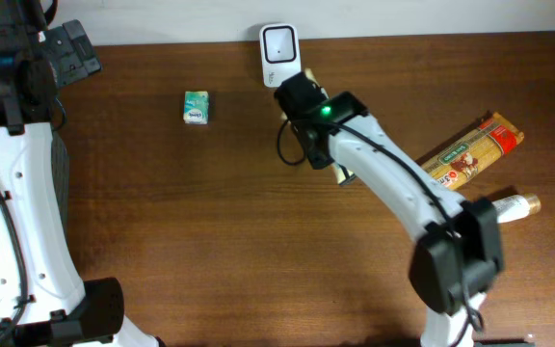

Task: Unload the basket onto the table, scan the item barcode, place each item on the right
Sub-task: 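Lift and reorient the white pouch in the right gripper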

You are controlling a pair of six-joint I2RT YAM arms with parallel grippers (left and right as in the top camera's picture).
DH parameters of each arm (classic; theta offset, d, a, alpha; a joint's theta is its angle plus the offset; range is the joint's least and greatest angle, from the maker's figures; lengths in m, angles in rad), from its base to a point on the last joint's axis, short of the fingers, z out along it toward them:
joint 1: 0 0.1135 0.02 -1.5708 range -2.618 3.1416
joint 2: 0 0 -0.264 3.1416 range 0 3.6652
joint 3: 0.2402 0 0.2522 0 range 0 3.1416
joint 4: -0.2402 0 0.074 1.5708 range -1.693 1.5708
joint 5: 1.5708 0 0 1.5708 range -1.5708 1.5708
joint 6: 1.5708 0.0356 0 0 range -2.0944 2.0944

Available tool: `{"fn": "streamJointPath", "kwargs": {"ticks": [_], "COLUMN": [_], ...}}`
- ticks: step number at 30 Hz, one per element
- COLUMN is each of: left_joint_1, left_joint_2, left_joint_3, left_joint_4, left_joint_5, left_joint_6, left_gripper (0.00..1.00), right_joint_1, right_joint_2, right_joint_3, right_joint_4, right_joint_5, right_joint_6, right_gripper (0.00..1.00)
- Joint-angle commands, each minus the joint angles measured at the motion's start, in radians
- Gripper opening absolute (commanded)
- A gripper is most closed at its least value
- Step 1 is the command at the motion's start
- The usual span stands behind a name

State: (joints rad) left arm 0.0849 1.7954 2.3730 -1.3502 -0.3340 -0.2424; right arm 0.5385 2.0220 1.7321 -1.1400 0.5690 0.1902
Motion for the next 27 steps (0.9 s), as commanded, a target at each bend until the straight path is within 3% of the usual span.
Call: {"fn": "streamJointPath", "kwargs": {"ticks": [1, 4, 9, 10, 12, 15, 20, 22, 23, 27], "left_joint_1": [0.003, 0.003, 0.003, 0.003, 0.003, 0.003, 0.003, 0.003, 0.003, 0.003], "left_joint_2": [0.003, 0.003, 0.003, 0.003, 0.003, 0.003, 0.003, 0.003, 0.003, 0.003], "left_joint_3": [0.000, 0.000, 0.000, 0.000, 0.000, 0.000, 0.000, 0.000, 0.000, 0.000], "left_joint_4": [0.001, 0.002, 0.001, 0.001, 0.001, 0.001, 0.001, 0.001, 0.001, 0.001], "left_joint_5": [-0.011, -0.011, -0.011, -0.011, -0.011, -0.011, -0.011, -0.010, -0.010, -0.010], "left_joint_6": [0.012, 0.012, 0.012, 0.012, 0.012, 0.012, 0.012, 0.012, 0.012, 0.012], "left_gripper": [0.99, 0.99, 0.99, 0.99, 0.99, 0.99, 0.99, 0.99, 0.99, 0.99], "right_joint_1": [0.018, 0.024, 0.130, 0.170, 0.238, 0.310, 0.332, 0.309, 0.269, 0.071], "right_joint_2": [0.135, 0.283, 0.307, 0.307, 0.307, 0.307, 0.187, 0.103, 0.063, 0.119], "right_joint_3": [0.004, 0.003, 0.003, 0.003, 0.003, 0.003, 0.129, 0.175, 0.183, 0.108], "right_joint_4": [-0.019, -0.018, -0.050, -0.045, -0.023, -0.019, -0.061, -0.056, -0.041, -0.008], "right_joint_5": [0.367, 0.429, 0.369, 0.316, 0.207, 0.134, -0.109, -0.197, -0.277, -0.464], "right_joint_6": [0.237, 0.306, 0.311, 0.273, 0.164, 0.086, 0.086, 0.087, 0.087, 0.051], "right_gripper": [0.04, 0.04, 0.04, 0.09, 0.51, 0.71, 0.71, 0.78, 0.89, 0.91]}}
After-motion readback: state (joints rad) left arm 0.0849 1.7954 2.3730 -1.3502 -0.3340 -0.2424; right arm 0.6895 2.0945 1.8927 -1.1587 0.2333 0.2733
